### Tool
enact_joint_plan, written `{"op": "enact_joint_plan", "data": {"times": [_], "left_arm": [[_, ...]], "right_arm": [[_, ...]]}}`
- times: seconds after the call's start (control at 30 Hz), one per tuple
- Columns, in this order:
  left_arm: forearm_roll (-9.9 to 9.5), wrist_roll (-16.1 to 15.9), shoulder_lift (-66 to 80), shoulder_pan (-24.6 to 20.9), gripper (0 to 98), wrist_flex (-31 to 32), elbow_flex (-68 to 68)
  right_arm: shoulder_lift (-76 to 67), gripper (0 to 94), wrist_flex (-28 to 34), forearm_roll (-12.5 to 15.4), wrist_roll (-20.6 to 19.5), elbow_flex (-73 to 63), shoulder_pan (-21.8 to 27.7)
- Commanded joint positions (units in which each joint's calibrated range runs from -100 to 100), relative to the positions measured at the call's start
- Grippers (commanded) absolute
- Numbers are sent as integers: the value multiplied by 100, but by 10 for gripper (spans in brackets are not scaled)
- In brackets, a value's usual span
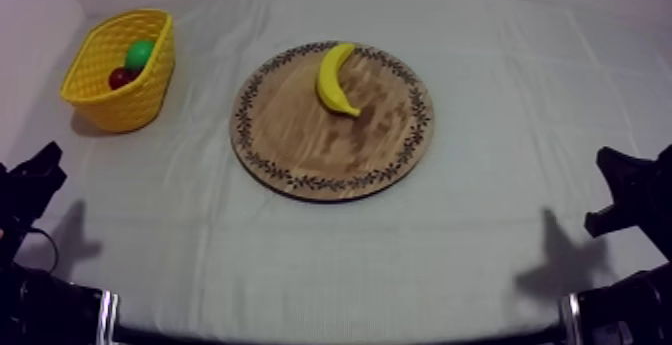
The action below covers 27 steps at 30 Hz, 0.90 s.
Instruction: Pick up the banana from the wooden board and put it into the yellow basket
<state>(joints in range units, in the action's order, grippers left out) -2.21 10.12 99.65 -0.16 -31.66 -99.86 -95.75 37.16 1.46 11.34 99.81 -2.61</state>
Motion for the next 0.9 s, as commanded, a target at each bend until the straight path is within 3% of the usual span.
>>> {"op": "enact_joint_plan", "data": {"times": [0.0, 0.63, 0.87], "left_arm": [[4, 299, 9, -161, 1, -10, -3], [33, 123, 9, -138, 0, 142, -3], [65, -44, -545, 187, 0, 182, 515]], "right_arm": [[0, 3, 1, 3, 1, -3, 0], [0, 3, 1, 3, 1, -3, 0], [0, 3, 1, 3, 1, -3, 0]]}}
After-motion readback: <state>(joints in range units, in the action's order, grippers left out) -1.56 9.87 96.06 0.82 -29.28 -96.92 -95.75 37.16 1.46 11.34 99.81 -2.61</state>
